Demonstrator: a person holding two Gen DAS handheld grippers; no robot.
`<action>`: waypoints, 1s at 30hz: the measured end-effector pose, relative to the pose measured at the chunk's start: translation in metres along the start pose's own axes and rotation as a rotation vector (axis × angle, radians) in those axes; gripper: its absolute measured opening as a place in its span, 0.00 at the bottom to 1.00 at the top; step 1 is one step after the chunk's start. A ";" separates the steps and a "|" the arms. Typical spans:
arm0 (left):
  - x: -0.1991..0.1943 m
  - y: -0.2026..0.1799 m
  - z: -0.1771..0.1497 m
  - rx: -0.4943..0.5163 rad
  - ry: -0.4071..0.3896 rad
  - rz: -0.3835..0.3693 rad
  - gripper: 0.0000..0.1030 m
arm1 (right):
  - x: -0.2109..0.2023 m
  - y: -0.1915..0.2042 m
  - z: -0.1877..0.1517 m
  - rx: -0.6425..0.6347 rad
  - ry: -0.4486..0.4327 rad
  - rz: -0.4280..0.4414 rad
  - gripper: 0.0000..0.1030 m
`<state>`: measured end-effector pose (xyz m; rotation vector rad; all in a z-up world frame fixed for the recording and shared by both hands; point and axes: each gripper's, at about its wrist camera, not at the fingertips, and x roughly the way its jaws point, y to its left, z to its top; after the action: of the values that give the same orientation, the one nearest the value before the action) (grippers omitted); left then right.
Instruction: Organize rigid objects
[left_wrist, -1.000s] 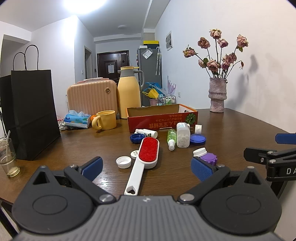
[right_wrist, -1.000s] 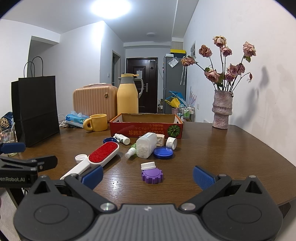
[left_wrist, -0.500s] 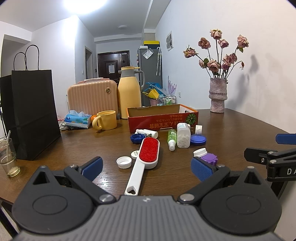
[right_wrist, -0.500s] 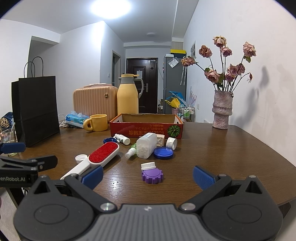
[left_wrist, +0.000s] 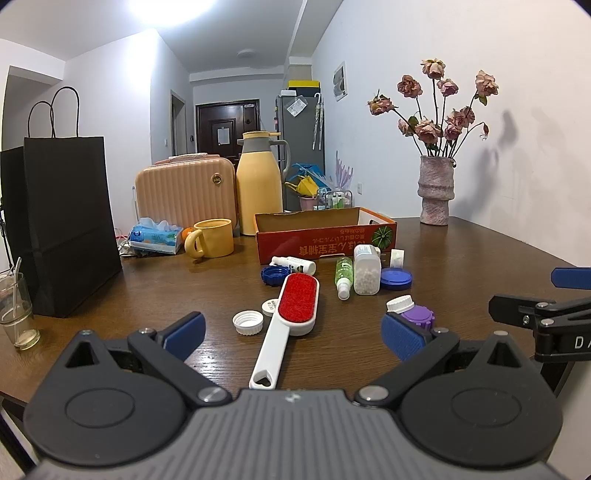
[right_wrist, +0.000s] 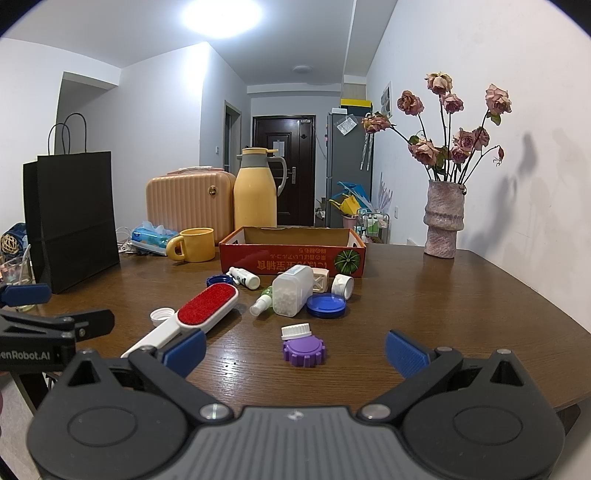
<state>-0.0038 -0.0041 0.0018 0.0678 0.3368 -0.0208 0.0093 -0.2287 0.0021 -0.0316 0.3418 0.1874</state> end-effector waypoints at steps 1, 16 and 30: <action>0.000 0.000 0.000 -0.001 0.000 0.000 1.00 | 0.000 0.000 0.000 0.000 0.000 0.000 1.00; 0.042 0.011 -0.002 -0.045 0.064 0.029 1.00 | 0.035 -0.006 -0.001 0.002 0.041 0.025 1.00; 0.101 0.013 -0.002 -0.046 0.150 0.029 1.00 | 0.089 -0.017 0.001 0.010 0.107 0.027 1.00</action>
<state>0.0913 0.0081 -0.0331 0.0286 0.4862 0.0206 0.0948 -0.2293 -0.0270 -0.0276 0.4496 0.2111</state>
